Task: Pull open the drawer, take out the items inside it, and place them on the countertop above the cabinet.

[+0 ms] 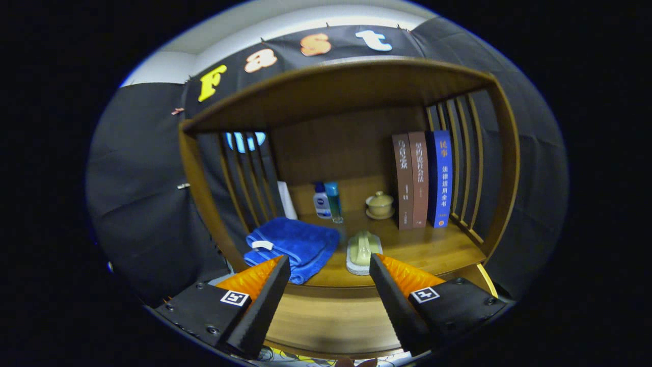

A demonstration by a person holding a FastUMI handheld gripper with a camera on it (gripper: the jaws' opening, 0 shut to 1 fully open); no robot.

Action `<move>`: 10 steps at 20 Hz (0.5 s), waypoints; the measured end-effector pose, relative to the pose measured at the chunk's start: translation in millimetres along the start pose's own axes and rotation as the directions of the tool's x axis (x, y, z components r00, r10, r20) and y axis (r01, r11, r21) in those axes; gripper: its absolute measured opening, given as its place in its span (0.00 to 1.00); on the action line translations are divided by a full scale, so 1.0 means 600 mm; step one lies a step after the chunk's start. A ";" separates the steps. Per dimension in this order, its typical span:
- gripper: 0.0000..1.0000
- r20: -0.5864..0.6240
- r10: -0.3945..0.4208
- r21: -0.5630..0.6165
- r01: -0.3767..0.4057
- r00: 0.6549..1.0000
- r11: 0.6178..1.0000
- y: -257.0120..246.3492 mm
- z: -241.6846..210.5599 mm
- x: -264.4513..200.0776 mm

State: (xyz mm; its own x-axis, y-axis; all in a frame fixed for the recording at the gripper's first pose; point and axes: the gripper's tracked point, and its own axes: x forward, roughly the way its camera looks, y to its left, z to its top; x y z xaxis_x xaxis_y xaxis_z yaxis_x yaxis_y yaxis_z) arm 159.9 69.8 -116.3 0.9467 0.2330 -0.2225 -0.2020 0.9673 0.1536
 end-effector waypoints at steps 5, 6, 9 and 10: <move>0.99 0.195 -0.047 -0.088 0.065 0.980 0.994 0.007 -0.033 -0.111; 0.98 0.200 -0.058 -0.088 0.077 0.978 0.993 0.010 -0.057 -0.127; 0.99 0.209 -0.094 -0.048 0.106 0.973 0.993 0.007 -0.129 -0.160; 0.99 0.206 -0.107 -0.041 0.118 0.973 0.992 0.002 -0.152 -0.170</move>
State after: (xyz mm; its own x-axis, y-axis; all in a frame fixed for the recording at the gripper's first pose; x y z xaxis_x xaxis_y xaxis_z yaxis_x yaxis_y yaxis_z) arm 40.3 56.3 -181.5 0.9941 0.1024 -0.0349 -0.0991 0.9913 0.0868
